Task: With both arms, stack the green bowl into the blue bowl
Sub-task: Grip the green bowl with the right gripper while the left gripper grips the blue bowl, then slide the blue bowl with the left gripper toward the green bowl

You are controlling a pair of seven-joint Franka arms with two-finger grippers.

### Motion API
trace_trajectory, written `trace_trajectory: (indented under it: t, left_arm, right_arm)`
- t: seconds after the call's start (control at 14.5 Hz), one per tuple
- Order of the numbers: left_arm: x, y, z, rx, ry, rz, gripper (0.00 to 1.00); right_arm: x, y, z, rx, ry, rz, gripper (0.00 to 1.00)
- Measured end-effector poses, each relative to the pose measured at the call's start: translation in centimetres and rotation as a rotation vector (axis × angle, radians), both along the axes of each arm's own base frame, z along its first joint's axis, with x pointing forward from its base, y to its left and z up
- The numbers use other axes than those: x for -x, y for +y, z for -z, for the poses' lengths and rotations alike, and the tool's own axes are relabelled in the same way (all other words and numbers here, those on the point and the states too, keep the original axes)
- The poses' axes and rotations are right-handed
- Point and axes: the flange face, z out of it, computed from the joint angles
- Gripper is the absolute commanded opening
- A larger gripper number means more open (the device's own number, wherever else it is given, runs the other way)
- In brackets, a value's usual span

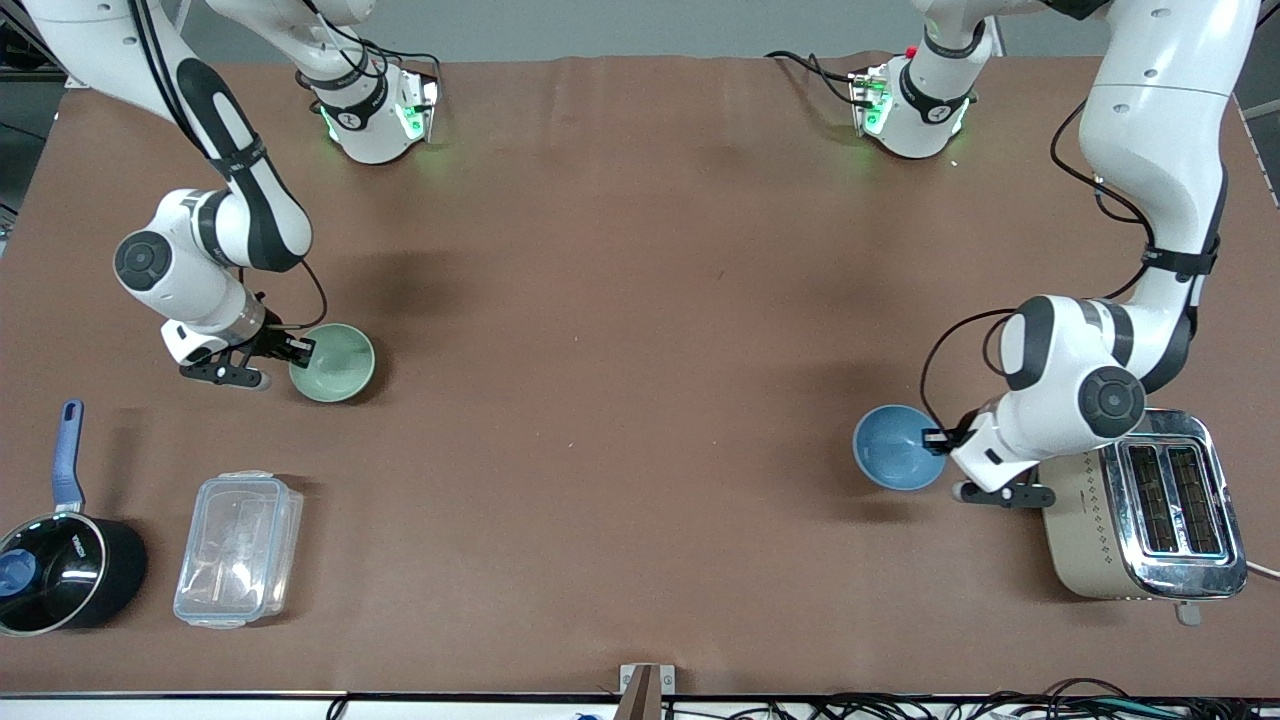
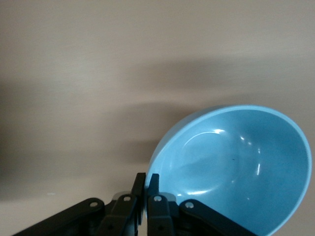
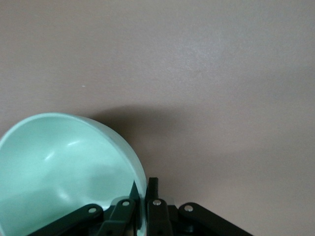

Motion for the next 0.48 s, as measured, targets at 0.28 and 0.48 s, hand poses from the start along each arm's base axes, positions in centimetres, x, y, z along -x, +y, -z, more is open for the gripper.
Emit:
trace_trajectory:
  t: [0.28, 0.48]
  left_arm:
    - [2.0, -10.5, -3.2, 0.062, 0.045, -0.064, 0.0]
    - [6.0, -20.1, -2.7, 0.051, 0.089, -0.132, 0.0]
  right_arm:
    - [-4.3, 0.1, -7.3, -0.009, 0.099, 0.001, 0.0]
    - [-7.0, 0.3, -12.6, -0.009, 0.1, 0.01, 0.0]
